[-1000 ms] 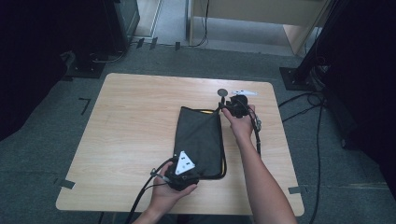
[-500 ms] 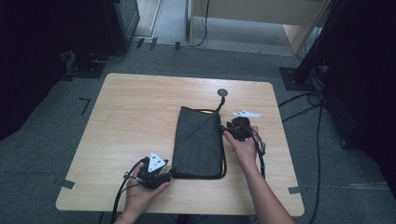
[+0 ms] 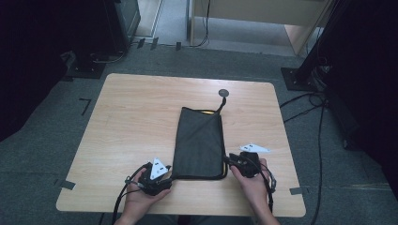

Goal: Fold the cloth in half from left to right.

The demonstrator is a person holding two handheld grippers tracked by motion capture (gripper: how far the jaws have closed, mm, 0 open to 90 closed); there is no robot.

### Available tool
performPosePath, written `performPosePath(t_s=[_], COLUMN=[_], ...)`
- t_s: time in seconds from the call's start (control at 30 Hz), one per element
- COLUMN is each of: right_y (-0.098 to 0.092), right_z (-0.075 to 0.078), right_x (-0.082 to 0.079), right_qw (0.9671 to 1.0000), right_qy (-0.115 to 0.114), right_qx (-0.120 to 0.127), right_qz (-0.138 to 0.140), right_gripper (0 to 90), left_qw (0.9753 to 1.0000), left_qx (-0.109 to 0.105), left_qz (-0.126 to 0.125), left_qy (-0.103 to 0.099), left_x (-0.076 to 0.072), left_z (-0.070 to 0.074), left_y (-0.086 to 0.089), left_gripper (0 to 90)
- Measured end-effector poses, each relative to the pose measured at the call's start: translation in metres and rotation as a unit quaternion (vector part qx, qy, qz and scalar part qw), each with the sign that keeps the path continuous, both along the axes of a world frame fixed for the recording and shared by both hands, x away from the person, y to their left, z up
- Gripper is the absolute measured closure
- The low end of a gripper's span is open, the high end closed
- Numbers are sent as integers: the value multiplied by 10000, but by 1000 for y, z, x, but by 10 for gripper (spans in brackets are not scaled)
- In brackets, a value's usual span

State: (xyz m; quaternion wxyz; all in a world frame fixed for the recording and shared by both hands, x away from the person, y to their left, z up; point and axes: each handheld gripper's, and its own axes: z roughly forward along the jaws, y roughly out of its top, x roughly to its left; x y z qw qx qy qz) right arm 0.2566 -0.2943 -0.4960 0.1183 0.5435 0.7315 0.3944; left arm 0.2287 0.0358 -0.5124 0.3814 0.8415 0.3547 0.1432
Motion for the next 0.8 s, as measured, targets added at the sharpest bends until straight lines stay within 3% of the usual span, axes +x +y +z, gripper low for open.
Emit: performPosePath(t_s=[0.1, 0.13, 0.2, 0.3, 0.43, 0.47, 0.63, 0.8], right_y=[3, 4, 7, 11, 10, 10, 7, 8], right_z=[-5, -9, -13, -15, -17, -15, -7, -11], right_x=[-14, -18, -21, -22, -21, -22, -24, -25], right_qw=[10000, 9999, 9996, 9996, 9996, 9995, 9997, 10000], right_qy=[-49, 32, 97, 125, 137, 114, 25, 80], right_qx=[42, 155, 264, 231, 251, 272, 239, -30], right_qz=[24, 37, 62, 80, 46, 54, 57, -11], right_gripper=[698, 698, 699, 705, 882, 892, 900, 900], left_qw=[10000, 9999, 9999, 9999, 9999, 9999, 9999, 9999], left_qx=[-75, -105, -147, -144, -110, -113, -142, -120], left_qz=[-3, -7, 8, 17, 16, 12, -56, -118], left_qy=[26, 35, 45, 31, -31, -31, -12, -20], left_x=[1, 1, 1, 1, 0, 0, -1, -1], left_z=[-1, -2, -3, -3, -3, -3, -3, -3], left_y=[2, 2, 2, 3, 2, 2, 2, 2], left_gripper=[591, 587, 577, 571, 570, 570, 561, 555])
